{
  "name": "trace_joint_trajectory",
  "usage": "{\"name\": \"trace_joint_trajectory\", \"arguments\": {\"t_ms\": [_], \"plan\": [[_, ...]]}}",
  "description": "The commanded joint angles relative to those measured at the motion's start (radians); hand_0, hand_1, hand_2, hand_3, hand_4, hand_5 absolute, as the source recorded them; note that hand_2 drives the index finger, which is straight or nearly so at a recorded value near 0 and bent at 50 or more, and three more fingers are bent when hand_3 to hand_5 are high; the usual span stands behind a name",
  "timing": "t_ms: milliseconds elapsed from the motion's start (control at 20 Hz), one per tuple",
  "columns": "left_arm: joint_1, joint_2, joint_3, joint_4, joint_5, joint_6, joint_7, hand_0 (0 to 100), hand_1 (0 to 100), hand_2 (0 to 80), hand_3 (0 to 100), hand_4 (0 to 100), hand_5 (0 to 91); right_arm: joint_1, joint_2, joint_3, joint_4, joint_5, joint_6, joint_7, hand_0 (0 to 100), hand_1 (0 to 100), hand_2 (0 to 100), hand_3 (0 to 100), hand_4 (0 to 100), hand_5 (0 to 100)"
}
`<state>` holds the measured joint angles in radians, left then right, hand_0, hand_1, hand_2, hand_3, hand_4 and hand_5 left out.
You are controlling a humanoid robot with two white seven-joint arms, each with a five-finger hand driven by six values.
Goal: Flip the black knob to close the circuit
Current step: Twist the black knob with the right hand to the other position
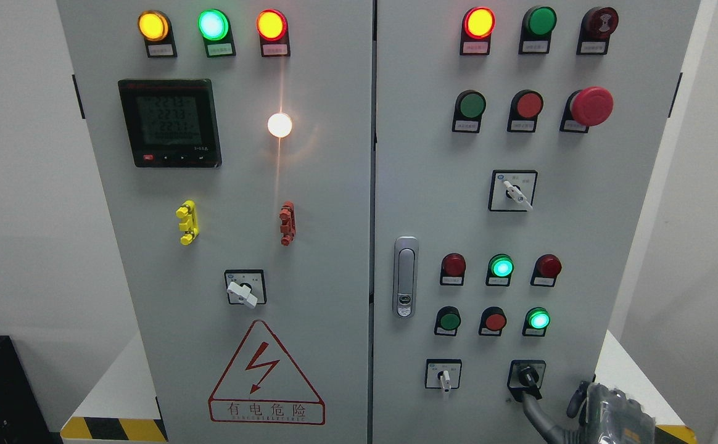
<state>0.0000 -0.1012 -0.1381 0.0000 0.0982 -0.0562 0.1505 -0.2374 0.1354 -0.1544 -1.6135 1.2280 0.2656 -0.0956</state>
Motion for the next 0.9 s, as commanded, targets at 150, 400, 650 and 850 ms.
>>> {"name": "trace_joint_trajectory", "arguments": {"t_ms": [150, 400, 650, 850], "plan": [[0.023, 0.0, 0.0, -0.029, 0.0, -0.001, 0.0, 12, 56, 0.0, 0, 0, 0.0, -0.002, 0.0, -0.008, -0.011, -0.002, 0.0, -0.003, 0, 23, 77, 93, 80, 79], [0.023, 0.0, 0.0, -0.029, 0.0, -0.001, 0.0, 12, 56, 0.0, 0, 0, 0.0, -0.002, 0.0, -0.013, -0.017, -0.018, 0.0, -0.003, 0, 23, 77, 93, 80, 79], [0.023, 0.0, 0.0, -0.029, 0.0, -0.001, 0.0, 12, 56, 0.0, 0, 0, 0.0, -0.008, 0.0, -0.019, -0.017, -0.024, 0.0, -0.003, 0, 23, 77, 93, 80, 79], [0.023, 0.0, 0.0, -0.029, 0.0, -0.001, 0.0, 12, 56, 0.0, 0, 0, 0.0, -0.013, 0.0, -0.019, -0.017, -0.024, 0.0, -0.003, 0, 24, 77, 93, 80, 79]]}}
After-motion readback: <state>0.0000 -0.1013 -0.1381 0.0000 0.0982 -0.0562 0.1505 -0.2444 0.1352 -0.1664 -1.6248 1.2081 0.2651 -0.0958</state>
